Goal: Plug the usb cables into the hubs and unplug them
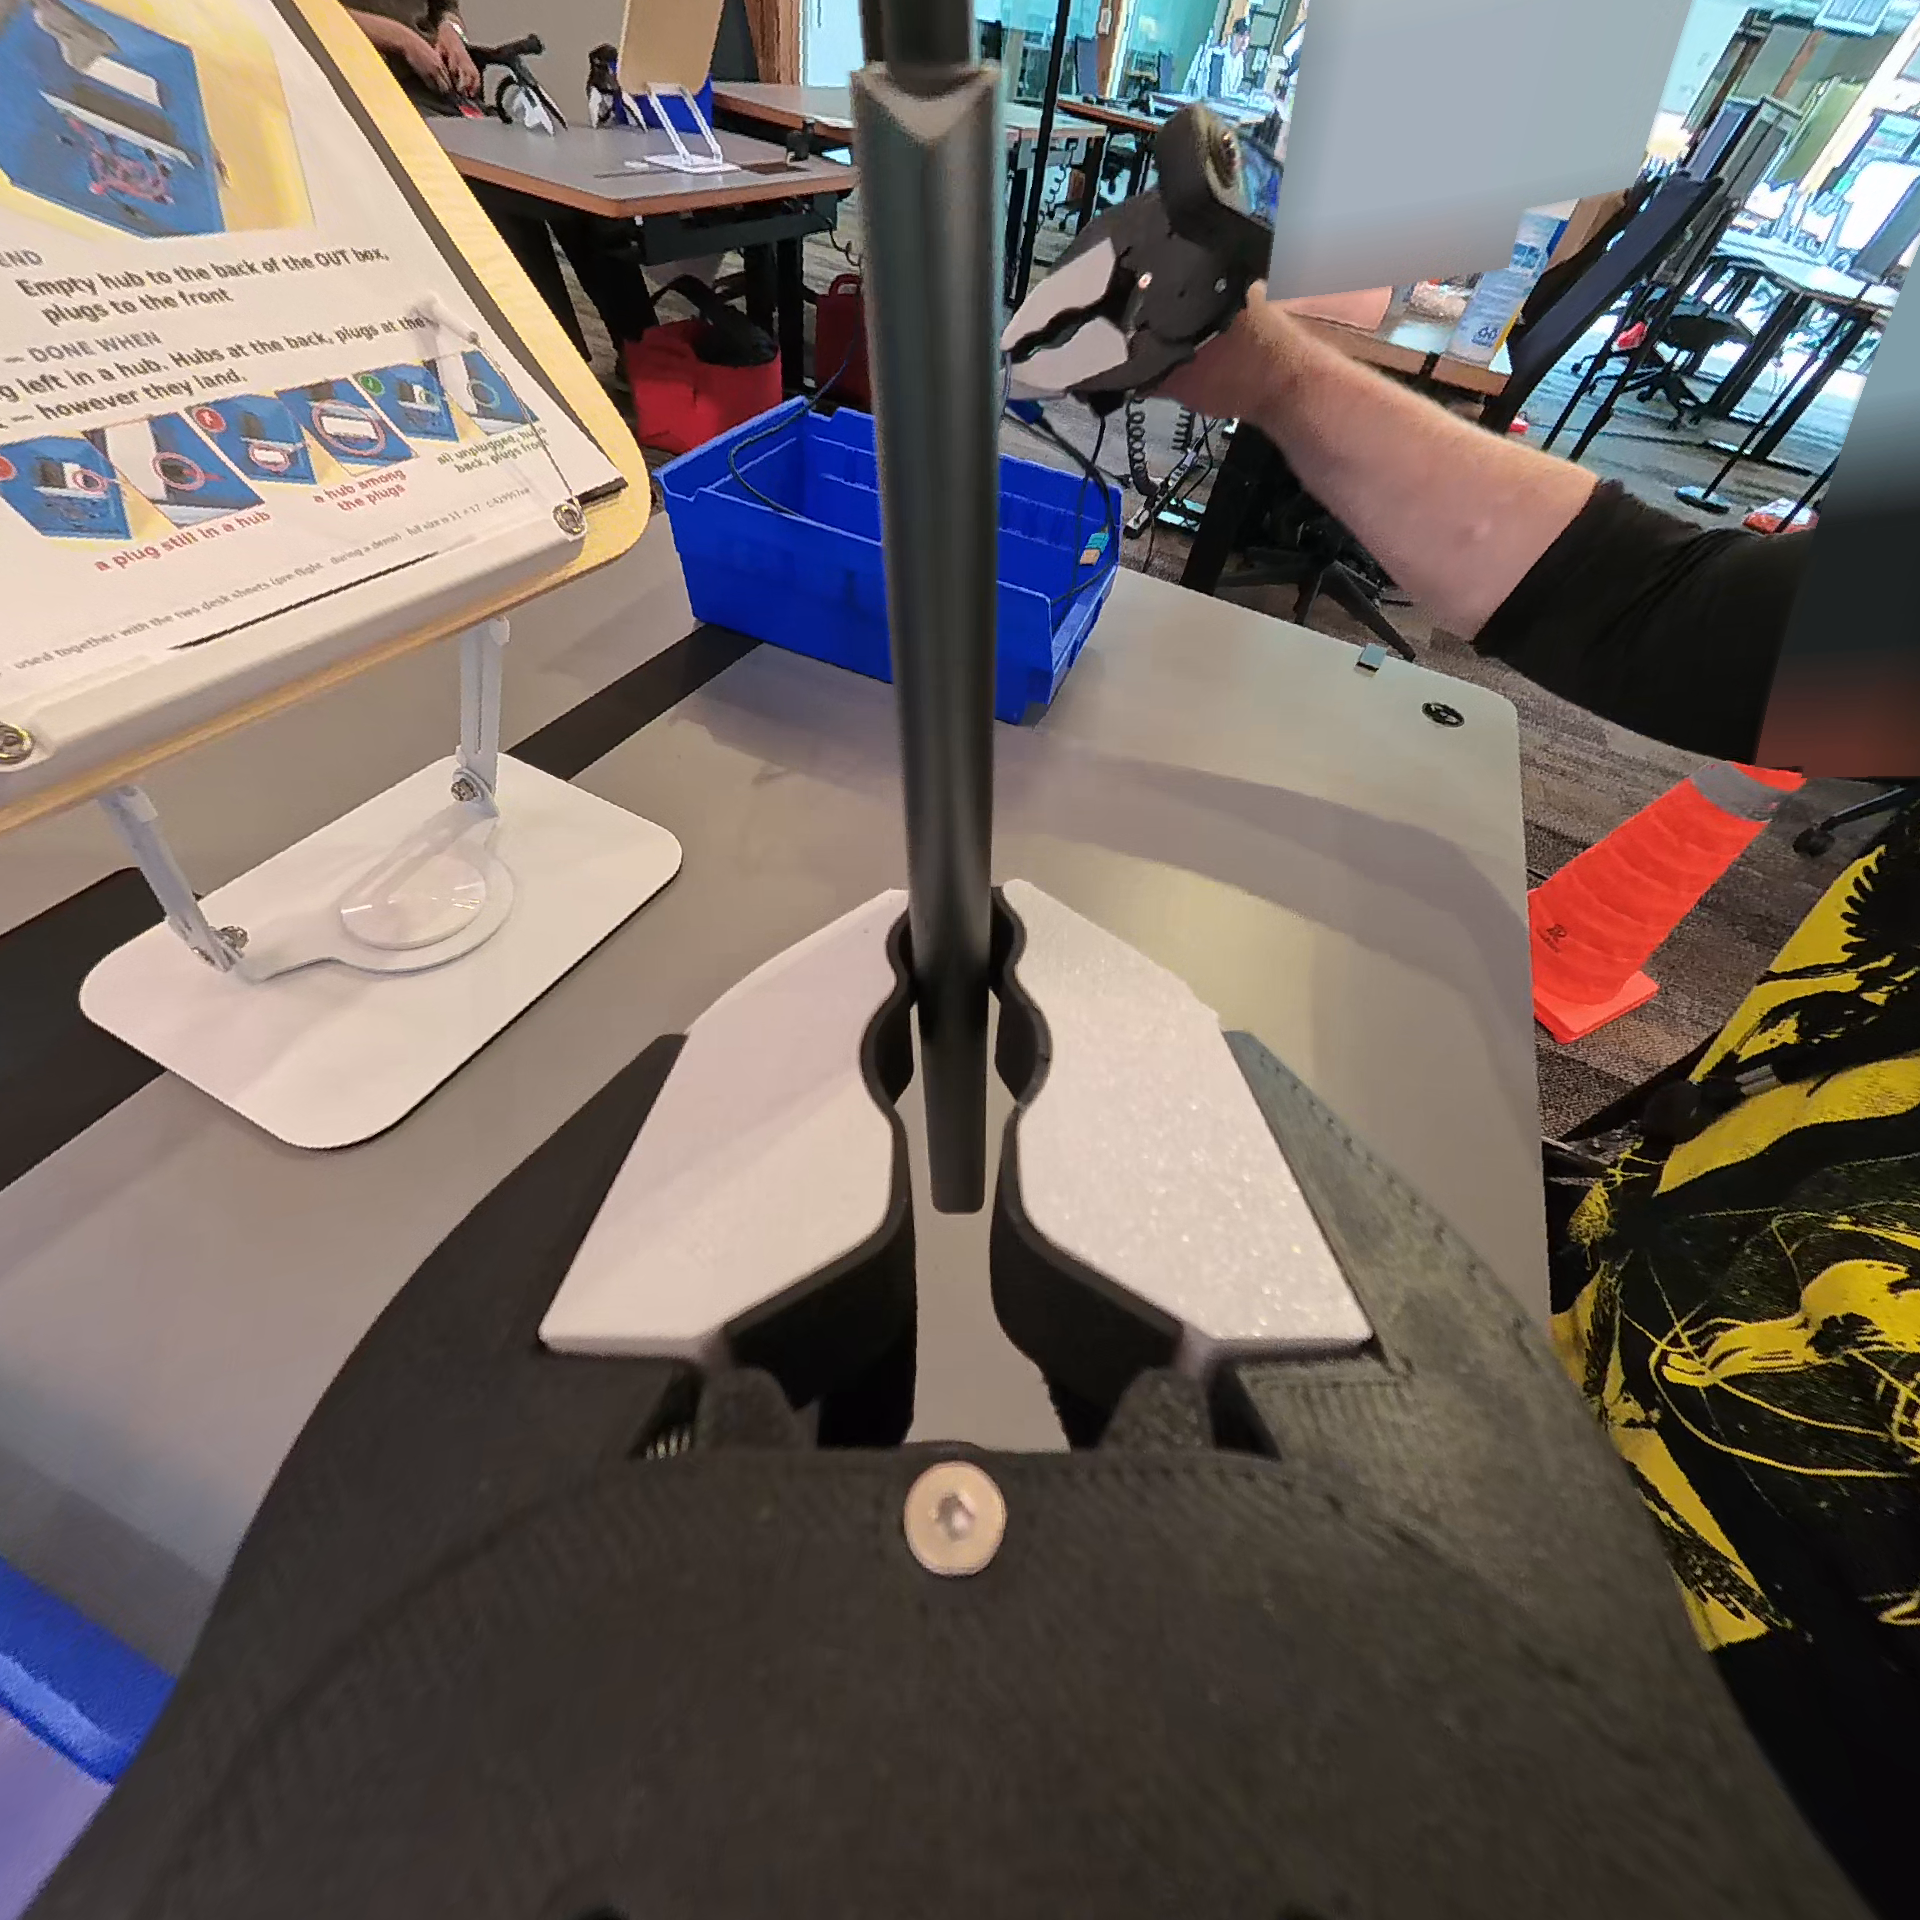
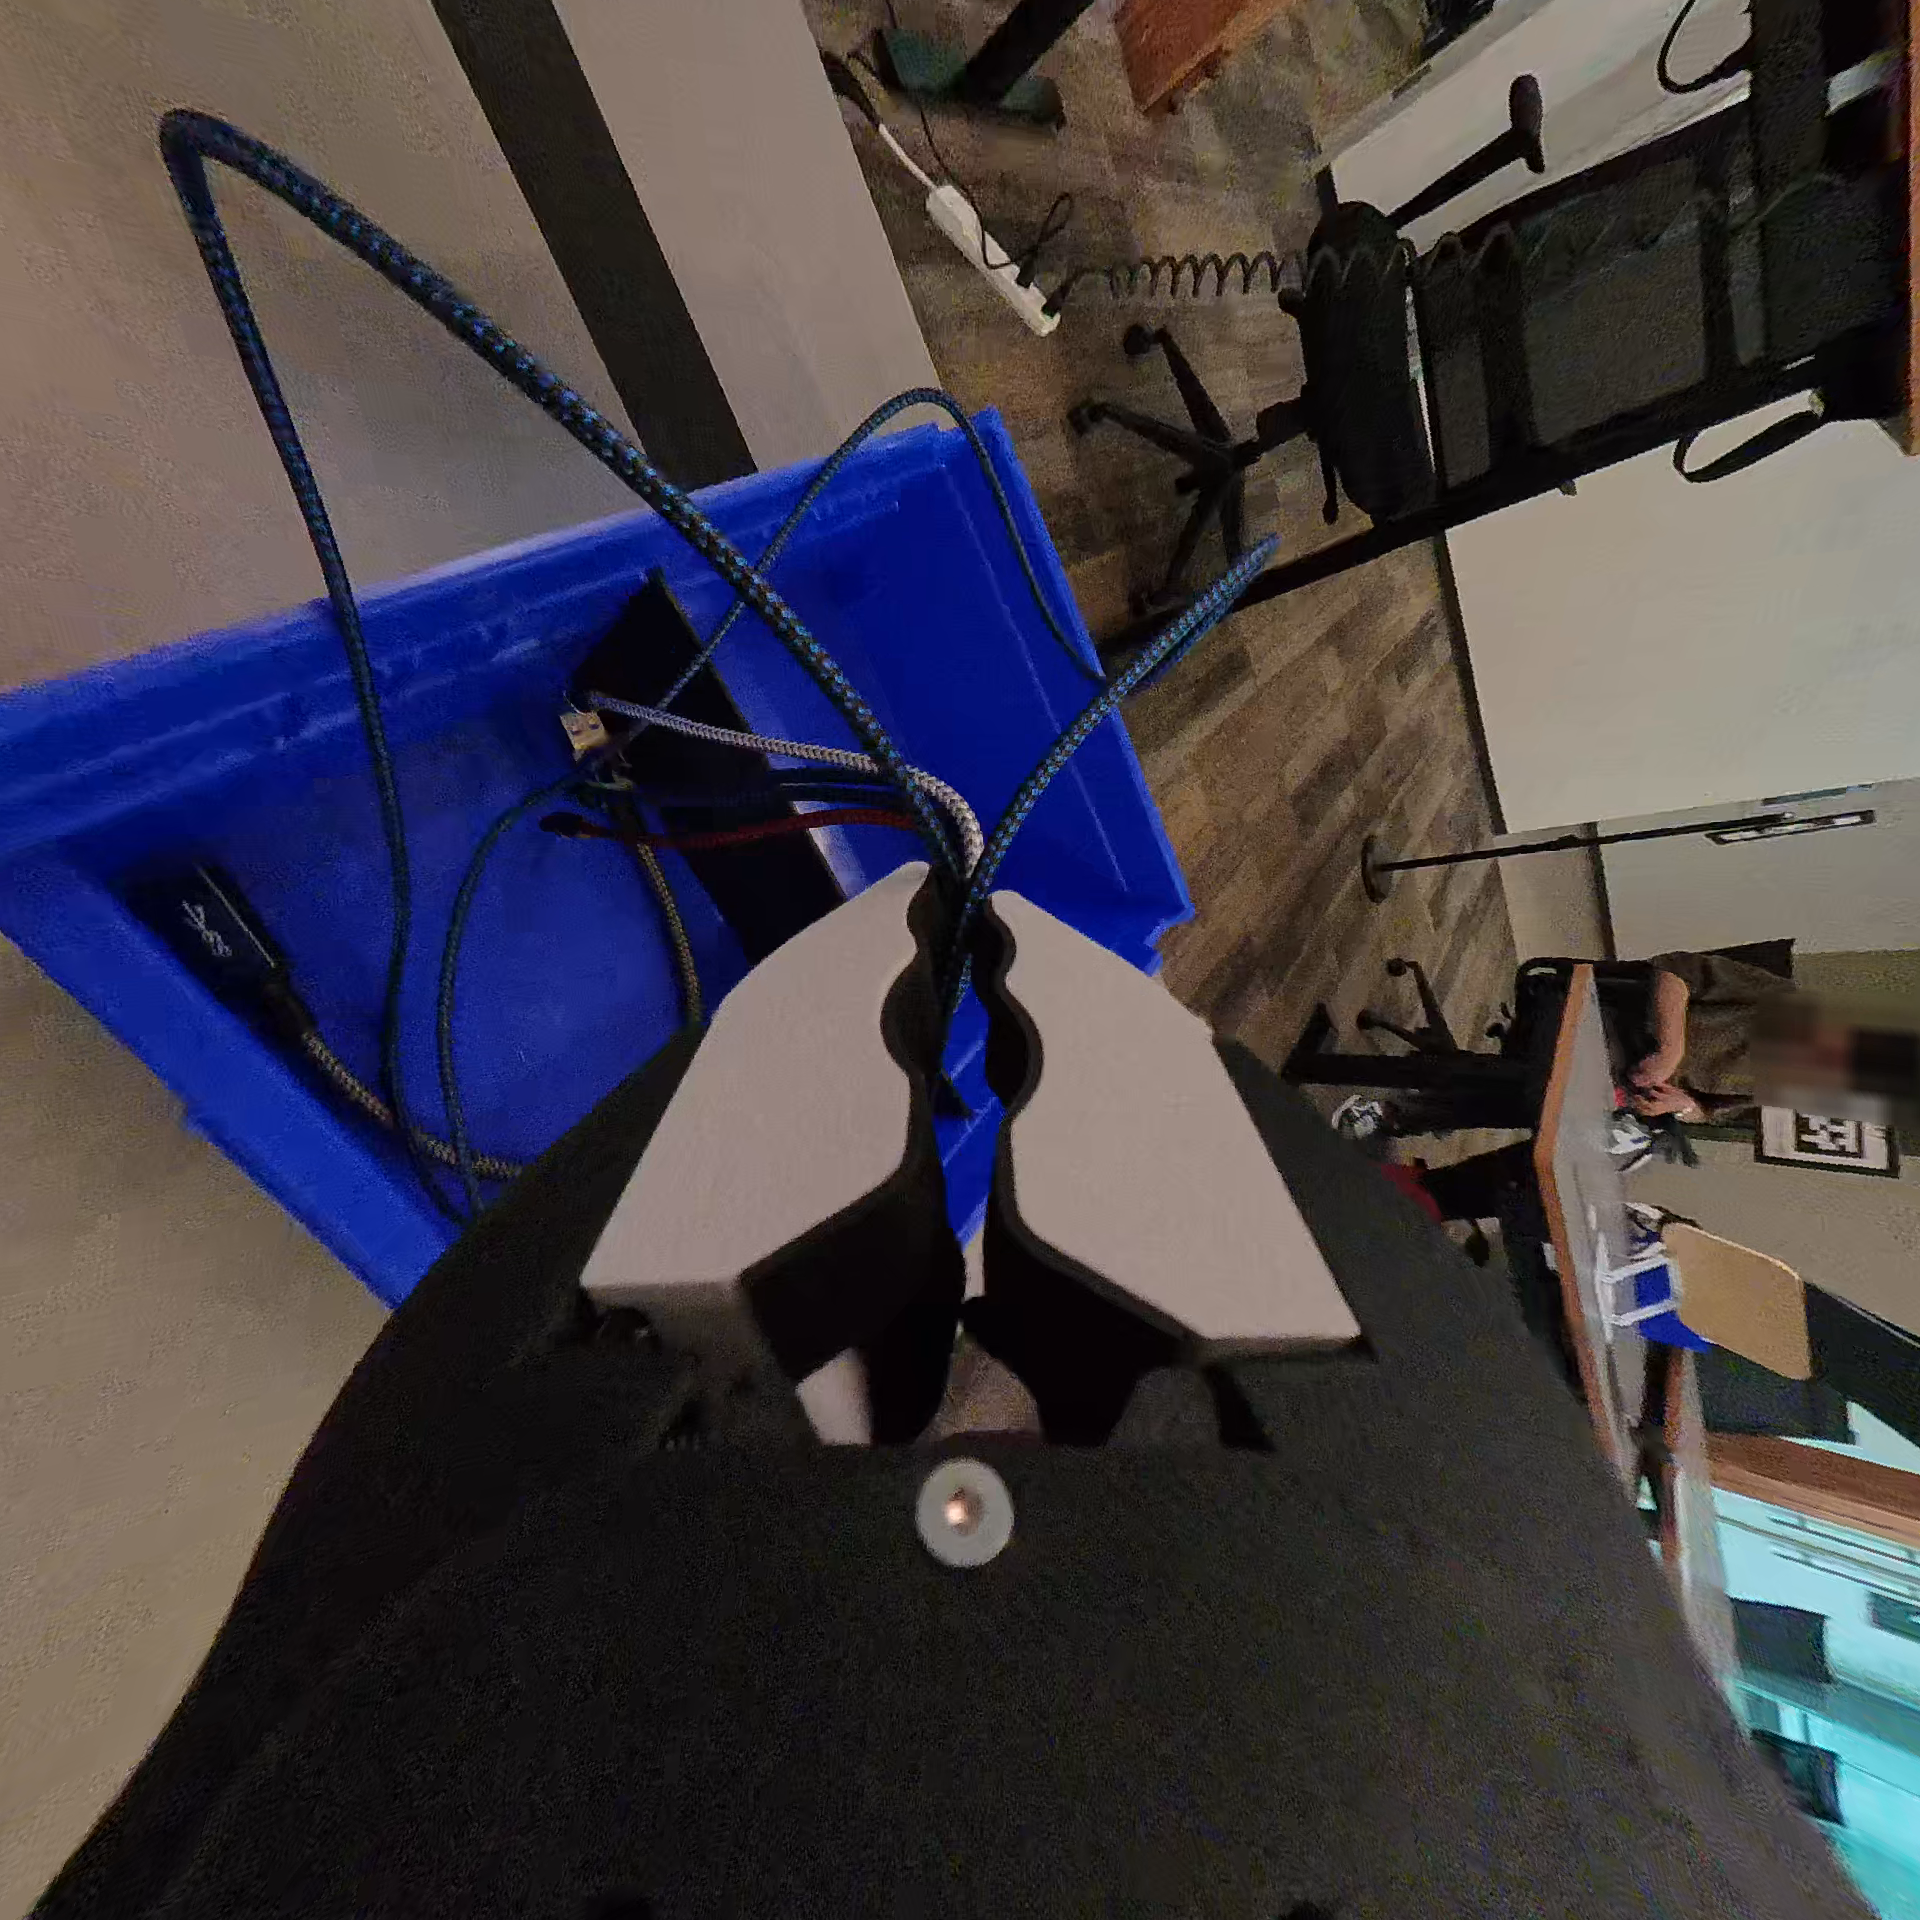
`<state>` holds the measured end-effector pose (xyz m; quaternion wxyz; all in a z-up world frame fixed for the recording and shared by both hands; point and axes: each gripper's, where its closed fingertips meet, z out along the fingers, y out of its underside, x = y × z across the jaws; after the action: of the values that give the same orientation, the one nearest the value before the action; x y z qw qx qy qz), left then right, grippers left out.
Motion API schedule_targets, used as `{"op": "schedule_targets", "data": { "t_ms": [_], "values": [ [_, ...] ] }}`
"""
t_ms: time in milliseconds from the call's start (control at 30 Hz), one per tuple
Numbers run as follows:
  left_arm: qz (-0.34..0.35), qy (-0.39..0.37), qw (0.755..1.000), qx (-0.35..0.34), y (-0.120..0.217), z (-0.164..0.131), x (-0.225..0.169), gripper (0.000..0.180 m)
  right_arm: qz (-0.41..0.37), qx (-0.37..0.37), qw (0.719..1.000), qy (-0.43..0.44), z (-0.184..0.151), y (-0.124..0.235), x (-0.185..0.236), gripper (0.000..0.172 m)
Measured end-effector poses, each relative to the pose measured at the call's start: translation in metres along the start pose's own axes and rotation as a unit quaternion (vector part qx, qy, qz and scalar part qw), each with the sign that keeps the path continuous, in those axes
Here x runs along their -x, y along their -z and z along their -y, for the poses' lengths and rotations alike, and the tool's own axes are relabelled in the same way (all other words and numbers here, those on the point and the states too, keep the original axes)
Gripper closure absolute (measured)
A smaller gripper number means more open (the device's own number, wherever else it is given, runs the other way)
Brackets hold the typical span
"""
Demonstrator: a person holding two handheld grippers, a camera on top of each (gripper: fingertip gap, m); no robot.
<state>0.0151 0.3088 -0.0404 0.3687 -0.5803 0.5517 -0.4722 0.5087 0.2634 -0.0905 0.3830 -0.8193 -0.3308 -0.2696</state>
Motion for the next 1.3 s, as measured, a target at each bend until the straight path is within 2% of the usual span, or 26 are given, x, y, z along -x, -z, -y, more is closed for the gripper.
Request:
{"op": "schedule_targets", "data": {
  "t_ms": [200,367,500,600,667,833,967,1033,1067,1100,1200,1300],
  "values": [
    [0.000,0.002,1.000,0.002,-0.002,-0.003,0.002,0.170,0.015,-0.008,0.994,-0.111,-0.023,-0.023,0.012,0.167],
    [0.001,0.002,1.000,0.002,-0.002,-0.004,0.003,0.170,0.028,0.068,0.994,-0.076,-0.060,-0.039,0.033,0.167],
    [0.001,0.000,1.000,0.005,-0.004,-0.004,0.002,0.169,0.046,0.157,0.986,-0.019,-0.092,-0.053,0.053,0.168],
    [0.000,0.000,1.000,0.010,-0.007,-0.006,0.001,0.169,0.069,0.237,0.969,0.018,-0.110,-0.060,0.063,0.168],
    [-0.003,0.001,1.000,0.008,-0.009,-0.006,0.000,0.170,0.103,0.310,0.945,0.033,-0.127,-0.062,0.070,0.169],
    [-0.007,0.000,1.000,0.000,-0.007,-0.003,-0.002,0.170,0.135,0.424,0.889,0.108,-0.144,-0.067,0.085,0.169],
    [-0.009,0.000,1.000,0.000,-0.007,-0.003,-0.002,0.169,0.181,0.483,0.852,0.092,-0.146,-0.067,0.087,0.169],
    [-0.011,0.000,1.000,0.000,-0.006,-0.003,-0.003,0.169,0.197,0.485,0.847,0.089,-0.144,-0.067,0.085,0.168],
    [-0.010,-0.002,1.000,0.001,-0.005,-0.003,-0.004,0.169,0.202,0.476,0.852,0.080,-0.140,-0.067,0.084,0.161],
    [-0.009,-0.003,1.000,0.001,-0.003,-0.002,-0.003,0.169,0.206,0.465,0.858,0.067,-0.136,-0.065,0.083,0.139],
    [-0.009,-0.004,1.000,-0.004,0.000,0.000,-0.001,0.170,0.234,0.420,0.876,0.030,-0.120,-0.050,0.081,0.126],
    [-0.006,-0.001,1.000,-0.003,0.002,-0.001,0.003,0.169,0.253,0.381,0.889,-0.003,-0.104,-0.034,0.075,0.107]
  ]
}}
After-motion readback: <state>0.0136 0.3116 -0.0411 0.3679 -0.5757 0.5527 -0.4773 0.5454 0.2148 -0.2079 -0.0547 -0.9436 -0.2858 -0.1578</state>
